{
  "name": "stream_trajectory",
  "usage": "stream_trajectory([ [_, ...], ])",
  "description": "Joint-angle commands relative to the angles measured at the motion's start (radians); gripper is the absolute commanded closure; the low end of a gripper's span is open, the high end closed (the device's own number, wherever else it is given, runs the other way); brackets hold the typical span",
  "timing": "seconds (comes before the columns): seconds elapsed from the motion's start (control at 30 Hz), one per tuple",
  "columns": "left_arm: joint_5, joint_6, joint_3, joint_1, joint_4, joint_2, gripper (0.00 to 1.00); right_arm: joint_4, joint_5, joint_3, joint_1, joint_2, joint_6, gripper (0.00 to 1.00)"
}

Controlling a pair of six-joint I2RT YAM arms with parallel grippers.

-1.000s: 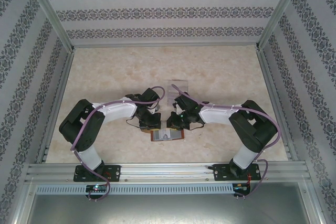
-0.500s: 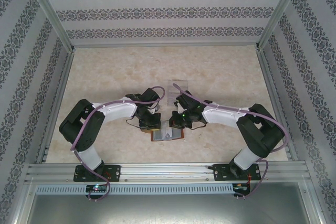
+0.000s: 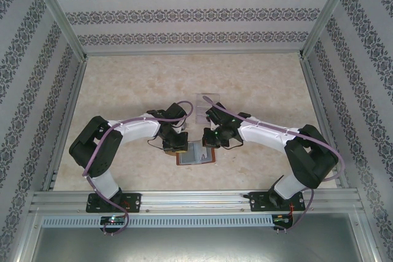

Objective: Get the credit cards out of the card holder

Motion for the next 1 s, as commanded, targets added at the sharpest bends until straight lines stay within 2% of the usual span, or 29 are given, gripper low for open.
stream_trajectory([
  [0.0,-0.055,0.02,-0.025,-0.008,-0.07,0.001,0.93,-0.03,0.023,0.034,0.024,0.021,-0.007,1.0],
  [0.1,-0.052,0.019,-0.029,-0.008,-0.061,0.004,0.93,-0.014,0.004,0.045,0.039,0.044,0.006,0.98],
  [0.2,-0.048,0.018,-0.032,-0.008,-0.055,0.004,0.93,-0.016,-0.001,0.057,0.049,0.061,0.017,0.89],
  [0.3,-0.047,0.021,-0.029,-0.008,-0.057,0.002,0.93,-0.016,-0.007,0.058,0.055,0.063,0.029,0.85],
  [0.4,-0.046,0.026,-0.025,-0.008,-0.062,0.0,0.93,-0.025,-0.009,0.061,0.056,0.058,0.032,0.85],
  [0.5,-0.054,0.028,-0.023,-0.009,-0.069,-0.007,0.93,-0.031,0.013,0.053,0.06,0.034,0.036,0.93],
  [0.63,-0.067,0.028,-0.02,-0.008,-0.068,-0.037,0.93,-0.037,0.04,0.046,0.043,-0.011,0.006,0.95],
  [0.8,-0.074,0.023,-0.005,-0.008,-0.052,-0.084,0.9,-0.04,-0.042,0.041,-0.028,-0.074,-0.152,0.97],
  [0.87,-0.075,0.024,0.008,-0.008,-0.048,-0.094,0.89,-0.051,-0.078,0.046,-0.054,-0.114,-0.267,0.97],
  [0.97,-0.082,0.027,0.022,-0.007,-0.042,-0.111,0.87,-0.112,-0.045,0.071,-0.088,-0.172,-0.458,0.97],
])
